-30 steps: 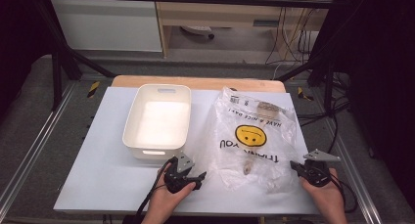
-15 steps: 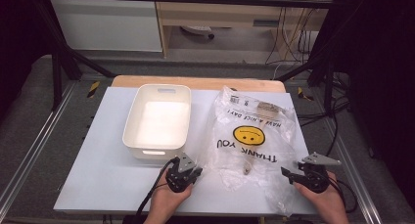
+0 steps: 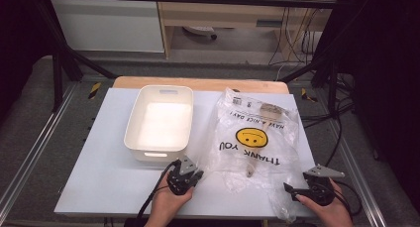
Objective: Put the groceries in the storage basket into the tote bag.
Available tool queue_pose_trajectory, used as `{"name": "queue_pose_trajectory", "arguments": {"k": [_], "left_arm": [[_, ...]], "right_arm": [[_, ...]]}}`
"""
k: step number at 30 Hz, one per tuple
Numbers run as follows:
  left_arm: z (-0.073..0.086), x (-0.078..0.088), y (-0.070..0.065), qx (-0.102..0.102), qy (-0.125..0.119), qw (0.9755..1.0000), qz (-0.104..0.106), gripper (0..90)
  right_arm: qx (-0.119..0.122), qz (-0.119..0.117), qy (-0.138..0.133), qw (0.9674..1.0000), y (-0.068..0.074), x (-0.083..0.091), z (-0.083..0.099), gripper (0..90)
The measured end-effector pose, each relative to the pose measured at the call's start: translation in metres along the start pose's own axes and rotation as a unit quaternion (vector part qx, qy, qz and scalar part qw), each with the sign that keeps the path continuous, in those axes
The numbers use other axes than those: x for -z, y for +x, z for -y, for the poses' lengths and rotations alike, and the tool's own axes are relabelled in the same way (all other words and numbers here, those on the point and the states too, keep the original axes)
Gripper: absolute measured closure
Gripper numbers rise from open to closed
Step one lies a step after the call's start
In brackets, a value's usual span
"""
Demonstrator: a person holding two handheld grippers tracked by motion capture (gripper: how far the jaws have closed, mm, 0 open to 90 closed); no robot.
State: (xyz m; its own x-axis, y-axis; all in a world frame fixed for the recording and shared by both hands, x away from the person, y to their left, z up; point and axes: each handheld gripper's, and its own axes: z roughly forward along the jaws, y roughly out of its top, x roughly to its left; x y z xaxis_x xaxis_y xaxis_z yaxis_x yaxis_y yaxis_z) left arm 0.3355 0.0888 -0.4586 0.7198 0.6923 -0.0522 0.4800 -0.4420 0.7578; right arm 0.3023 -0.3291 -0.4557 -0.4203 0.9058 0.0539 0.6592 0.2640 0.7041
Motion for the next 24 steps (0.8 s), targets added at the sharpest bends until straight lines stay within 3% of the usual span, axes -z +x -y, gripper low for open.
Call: {"name": "queue_pose_trajectory", "arguments": {"k": [4,15,18,24], "left_arm": [[0.000,0.000,0.000,-0.001,-0.001,1.0000,0.001,89.4],[0.000,0.000,0.001,0.002,-0.001,1.0000,0.004,89.8],[-0.003,0.002,0.002,0.001,-0.002,1.0000,0.004,90.0],[-0.018,0.016,0.004,-0.010,-0.011,0.9999,0.006,90.0]], "right_arm": [[0.033,0.009,0.004,0.9994,0.007,0.000,-0.001,31.9],[0.072,-0.027,0.007,0.9970,0.019,-0.005,-0.012,88.0],[0.084,-0.042,0.006,0.9956,0.022,-0.007,-0.017,90.0],[0.088,-0.047,-0.023,0.9947,0.021,0.003,-0.033,90.0]]}}
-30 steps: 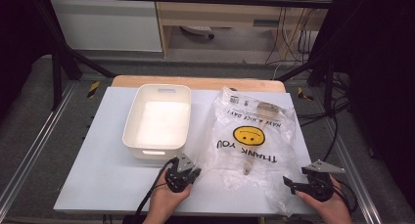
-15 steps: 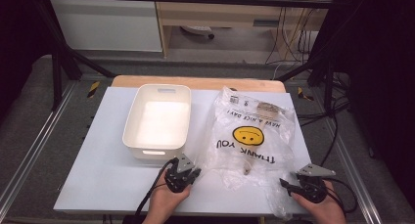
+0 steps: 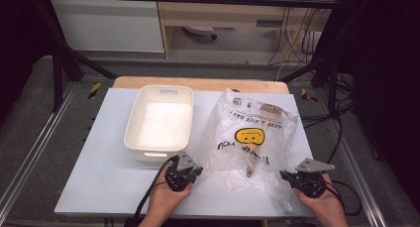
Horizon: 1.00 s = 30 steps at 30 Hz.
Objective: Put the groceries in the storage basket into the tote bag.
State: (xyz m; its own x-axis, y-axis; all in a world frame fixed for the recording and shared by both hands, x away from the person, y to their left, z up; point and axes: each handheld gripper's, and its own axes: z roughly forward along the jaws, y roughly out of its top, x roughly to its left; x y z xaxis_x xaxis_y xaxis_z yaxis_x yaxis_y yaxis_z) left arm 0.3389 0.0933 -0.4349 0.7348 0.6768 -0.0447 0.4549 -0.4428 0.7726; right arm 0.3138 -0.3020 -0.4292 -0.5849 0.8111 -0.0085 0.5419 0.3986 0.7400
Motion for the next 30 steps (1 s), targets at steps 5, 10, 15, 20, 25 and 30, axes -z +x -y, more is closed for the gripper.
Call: {"name": "queue_pose_trajectory", "arguments": {"k": [5,10,15,20,25,30], "left_arm": [[-0.005,0.005,0.004,-0.002,-0.002,1.0000,-0.002,90.0],[-0.005,0.007,0.007,0.003,-0.007,1.0000,0.000,90.0],[-0.008,0.009,0.008,0.004,-0.011,0.9999,0.001,90.0],[-0.014,0.013,0.007,0.001,-0.014,0.9999,0.004,90.0],[-0.023,0.018,0.010,-0.001,-0.021,0.9998,0.004,90.0],[-0.029,0.021,0.011,-0.005,-0.025,0.9996,0.006,90.0]], "right_arm": [[0.002,0.005,-0.007,1.0000,-0.002,0.003,-0.005,90.0],[0.001,0.006,-0.008,1.0000,-0.002,0.003,-0.007,90.0],[0.005,0.005,-0.009,0.9999,-0.002,0.003,-0.009,90.0],[0.005,0.007,-0.013,0.9999,-0.003,0.006,-0.011,90.0],[0.004,0.008,-0.019,0.9998,-0.005,0.009,-0.017,90.0],[0.005,0.012,-0.023,0.9996,-0.007,0.012,-0.021,90.0]]}}
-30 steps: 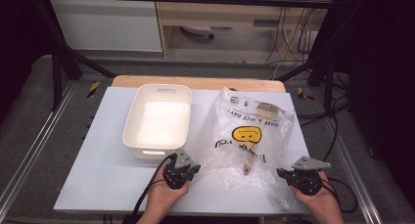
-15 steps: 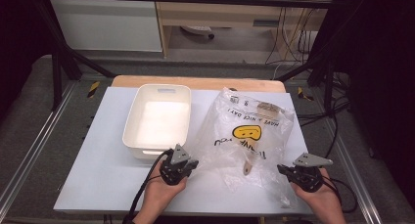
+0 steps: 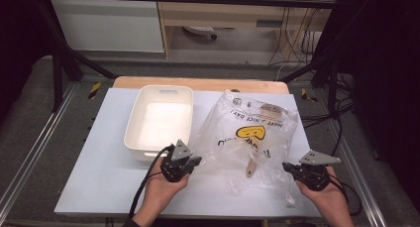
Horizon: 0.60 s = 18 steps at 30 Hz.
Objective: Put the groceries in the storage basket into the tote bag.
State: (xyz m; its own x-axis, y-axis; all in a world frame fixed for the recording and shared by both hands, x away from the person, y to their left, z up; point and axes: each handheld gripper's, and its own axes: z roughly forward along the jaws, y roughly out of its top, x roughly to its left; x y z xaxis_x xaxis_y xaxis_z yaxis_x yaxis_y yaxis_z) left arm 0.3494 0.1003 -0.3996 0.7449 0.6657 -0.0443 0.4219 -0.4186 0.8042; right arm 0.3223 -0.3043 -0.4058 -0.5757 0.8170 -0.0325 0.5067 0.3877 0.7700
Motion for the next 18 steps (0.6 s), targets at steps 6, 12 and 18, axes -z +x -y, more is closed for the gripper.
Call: {"name": "queue_pose_trajectory", "arguments": {"k": [6,12,18], "left_arm": [[-0.009,0.003,0.001,-0.007,-0.003,1.0000,0.001,90.0],[-0.015,0.006,0.001,-0.011,-0.008,0.9999,0.000,90.0],[-0.019,0.009,0.001,-0.011,-0.012,0.9999,0.001,90.0]], "right_arm": [[0.000,0.001,-0.002,1.0000,-0.002,0.003,-0.006,90.0],[0.003,0.004,-0.006,1.0000,-0.004,0.006,-0.012,90.0],[0.006,0.006,-0.009,0.9999,-0.005,0.008,-0.014,90.0]]}}
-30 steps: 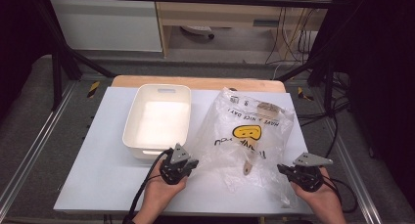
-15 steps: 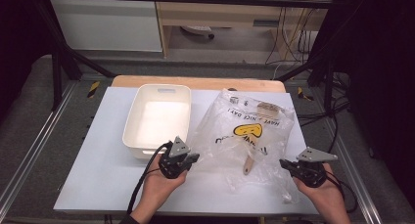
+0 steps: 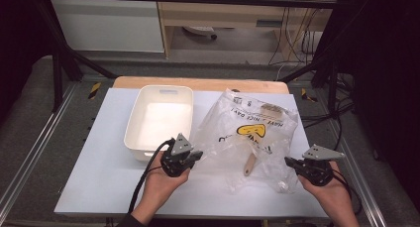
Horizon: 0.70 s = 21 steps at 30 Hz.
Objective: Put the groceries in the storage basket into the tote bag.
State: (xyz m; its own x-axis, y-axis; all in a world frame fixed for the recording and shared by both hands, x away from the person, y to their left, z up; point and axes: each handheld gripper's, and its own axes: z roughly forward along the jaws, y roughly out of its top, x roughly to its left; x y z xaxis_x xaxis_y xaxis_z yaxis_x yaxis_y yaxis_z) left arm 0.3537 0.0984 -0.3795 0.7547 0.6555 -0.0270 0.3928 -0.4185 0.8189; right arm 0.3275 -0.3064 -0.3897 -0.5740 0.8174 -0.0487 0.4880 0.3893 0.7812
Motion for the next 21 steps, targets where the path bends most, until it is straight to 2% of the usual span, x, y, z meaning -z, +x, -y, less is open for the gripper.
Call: {"name": "queue_pose_trajectory", "arguments": {"k": [14,21], "left_arm": [[-0.012,0.005,0.004,0.002,-0.007,1.0000,0.002,90.0],[-0.020,0.008,0.004,-0.004,-0.008,1.0000,0.001,90.0]], "right_arm": [[0.011,0.002,-0.004,0.9999,0.000,0.004,-0.011,90.0],[0.018,0.004,-0.004,0.9998,-0.001,0.005,-0.017,90.0]]}}
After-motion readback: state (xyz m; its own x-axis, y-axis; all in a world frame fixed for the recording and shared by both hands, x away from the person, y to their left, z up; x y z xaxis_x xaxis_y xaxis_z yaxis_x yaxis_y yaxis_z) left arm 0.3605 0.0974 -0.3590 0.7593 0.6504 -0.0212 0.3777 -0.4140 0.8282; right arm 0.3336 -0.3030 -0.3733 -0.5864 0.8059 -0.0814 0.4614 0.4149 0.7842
